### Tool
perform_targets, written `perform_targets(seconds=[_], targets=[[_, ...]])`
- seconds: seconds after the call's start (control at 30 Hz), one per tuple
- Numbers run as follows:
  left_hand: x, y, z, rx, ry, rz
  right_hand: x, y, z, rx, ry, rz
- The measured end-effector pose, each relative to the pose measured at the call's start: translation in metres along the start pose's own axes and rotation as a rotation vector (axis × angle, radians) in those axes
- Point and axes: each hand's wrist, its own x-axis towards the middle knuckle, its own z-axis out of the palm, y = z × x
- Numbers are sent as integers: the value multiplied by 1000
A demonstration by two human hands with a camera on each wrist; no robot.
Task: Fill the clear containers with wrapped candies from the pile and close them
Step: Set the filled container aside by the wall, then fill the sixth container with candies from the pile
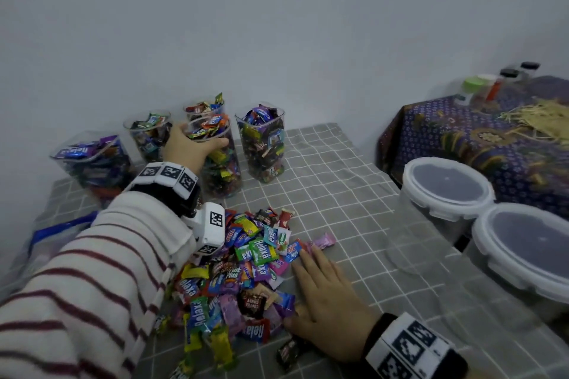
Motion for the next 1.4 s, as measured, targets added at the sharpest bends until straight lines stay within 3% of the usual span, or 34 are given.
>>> perform_targets(seconds=[0.23, 0.4, 0.47, 0.57, 0.77, 0.93, 1.13, 1.27, 1.33, 1.4], targets=[[2, 3, -10, 72, -139, 24, 0, -1, -1, -35, -5, 7], [-15, 20, -19, 192, 34, 250, -1, -3, -1, -18, 22, 12], [-25, 37, -20, 126, 1, 327, -2, -4, -2, -17, 23, 21], [-43, 66, -15, 46, -187, 409, -4, -4, -3, -29, 7, 43], [-72, 105, 11, 19, -693, 478, -7, -3, -3, 0, 8, 30], [-95, 117, 48, 74, -966, 483, -14, 2, -2, -10, -10, 7], [-127, 125, 90, 68, -1147, 505, -29, 18, 8, 43, 31, -4], [-140, 128, 105, 29, -1215, 501, -46, 28, 20, 22, 147, -3], [-146, 128, 109, 17, -1214, 508, -60, 33, 22, -40, 100, 96], [-150, 128, 112, -3, -1200, 503, -69, 38, 29, -65, 171, 143]])
